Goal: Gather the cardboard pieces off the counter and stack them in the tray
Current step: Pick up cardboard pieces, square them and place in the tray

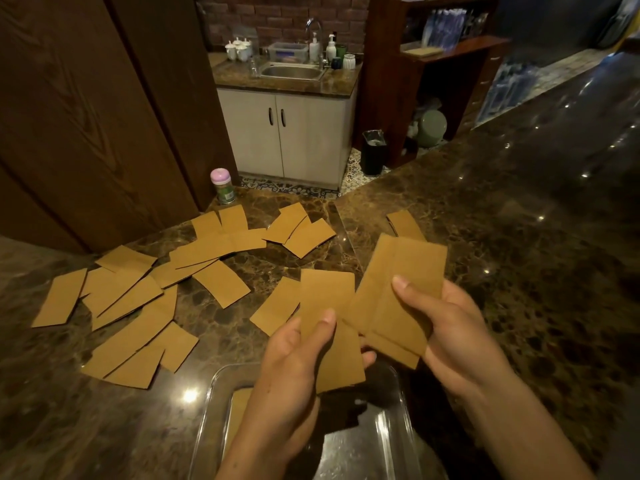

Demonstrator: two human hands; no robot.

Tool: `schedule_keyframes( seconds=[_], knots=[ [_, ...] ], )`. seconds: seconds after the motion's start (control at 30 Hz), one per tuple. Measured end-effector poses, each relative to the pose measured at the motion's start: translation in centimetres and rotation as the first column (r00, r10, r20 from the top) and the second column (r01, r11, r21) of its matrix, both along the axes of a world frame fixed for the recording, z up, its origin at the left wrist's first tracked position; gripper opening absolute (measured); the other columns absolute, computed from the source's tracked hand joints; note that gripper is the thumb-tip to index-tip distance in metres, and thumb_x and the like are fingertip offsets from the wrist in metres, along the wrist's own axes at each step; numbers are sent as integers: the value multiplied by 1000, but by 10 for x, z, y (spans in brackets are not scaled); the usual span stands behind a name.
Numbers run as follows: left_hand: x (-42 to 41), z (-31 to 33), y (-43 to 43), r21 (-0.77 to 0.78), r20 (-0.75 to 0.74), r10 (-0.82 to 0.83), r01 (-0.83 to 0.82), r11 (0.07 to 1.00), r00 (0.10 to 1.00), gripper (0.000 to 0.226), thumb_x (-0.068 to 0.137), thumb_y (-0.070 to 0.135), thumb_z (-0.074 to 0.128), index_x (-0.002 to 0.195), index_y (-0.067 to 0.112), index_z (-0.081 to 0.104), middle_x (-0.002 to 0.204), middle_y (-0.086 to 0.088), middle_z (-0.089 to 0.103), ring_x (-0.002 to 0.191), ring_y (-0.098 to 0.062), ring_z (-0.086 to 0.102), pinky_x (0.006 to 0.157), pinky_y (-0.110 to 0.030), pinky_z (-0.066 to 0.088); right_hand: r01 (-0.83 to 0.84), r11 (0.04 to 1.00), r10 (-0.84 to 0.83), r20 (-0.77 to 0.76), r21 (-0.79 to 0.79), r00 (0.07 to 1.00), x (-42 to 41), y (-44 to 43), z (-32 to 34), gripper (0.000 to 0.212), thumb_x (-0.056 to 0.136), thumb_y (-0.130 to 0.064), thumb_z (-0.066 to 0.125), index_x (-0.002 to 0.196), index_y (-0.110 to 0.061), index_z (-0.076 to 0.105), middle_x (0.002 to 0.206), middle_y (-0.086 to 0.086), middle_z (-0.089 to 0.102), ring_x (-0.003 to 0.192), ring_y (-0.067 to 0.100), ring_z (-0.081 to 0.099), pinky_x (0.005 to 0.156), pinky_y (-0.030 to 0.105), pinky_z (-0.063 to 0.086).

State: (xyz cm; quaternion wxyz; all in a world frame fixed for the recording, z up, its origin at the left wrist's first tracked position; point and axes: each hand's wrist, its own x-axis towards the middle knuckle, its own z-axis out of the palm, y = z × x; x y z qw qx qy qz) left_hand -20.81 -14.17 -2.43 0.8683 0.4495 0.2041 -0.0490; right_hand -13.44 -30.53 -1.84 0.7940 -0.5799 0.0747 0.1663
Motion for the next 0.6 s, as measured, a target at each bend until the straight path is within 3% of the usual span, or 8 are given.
schedule_keyframes(
  seconds=[0.07,0.17,0.3,0.4,0.5,0.6],
  knots=[
    [-1,1,0,26,17,-23,22,999,1000,31,93,23,61,115,0,65,102,-27,76,84,-35,76,76,-42,65,-11,1000,11,23,19,1000,7,-6,8,35,87,-20,69,122,-19,68,105,8,81,92,21,79,74,37,61],
    [-1,1,0,20,43,-37,36,999,998,29,98,19,56,119,1,64,106,-23,77,82,-30,77,71,-39,65,-161,985,160,7,61,987,4,-6,16,39,84,-18,68,123,-16,66,93,7,82,81,23,80,64,38,65],
    [-1,-1,1,107,72,-34,26,994,997,23,97,22,59,109,8,73,102,-20,78,87,-29,76,69,-35,62,-300,954,299,-30,-26,954,-9,5,9,46,80,-20,72,125,-15,69,112,10,80,102,27,78,82,40,64],
    [-1,-5,6,210,93,-57,36,977,994,21,94,28,61,95,16,78,97,-19,78,84,-29,75,68,-35,60,-331,940,331,-9,-84,944,-8,10,8,42,79,-21,74,121,-14,72,112,9,80,101,25,78,83,39,63],
    [-1,-7,7,210,95,-63,42,977,993,25,91,28,62,103,10,75,102,-21,77,92,-33,76,75,-39,63,-327,940,335,75,-97,939,0,12,17,37,80,-19,73,117,-14,73,112,10,80,102,25,77,86,39,61],
    [-1,-6,6,118,95,-33,22,993,995,25,85,24,66,99,7,78,102,-26,77,89,-33,78,74,-35,65,-285,952,305,325,-109,895,9,11,30,31,84,-17,72,114,-12,73,107,6,80,97,20,77,81,32,61]
  ],
)
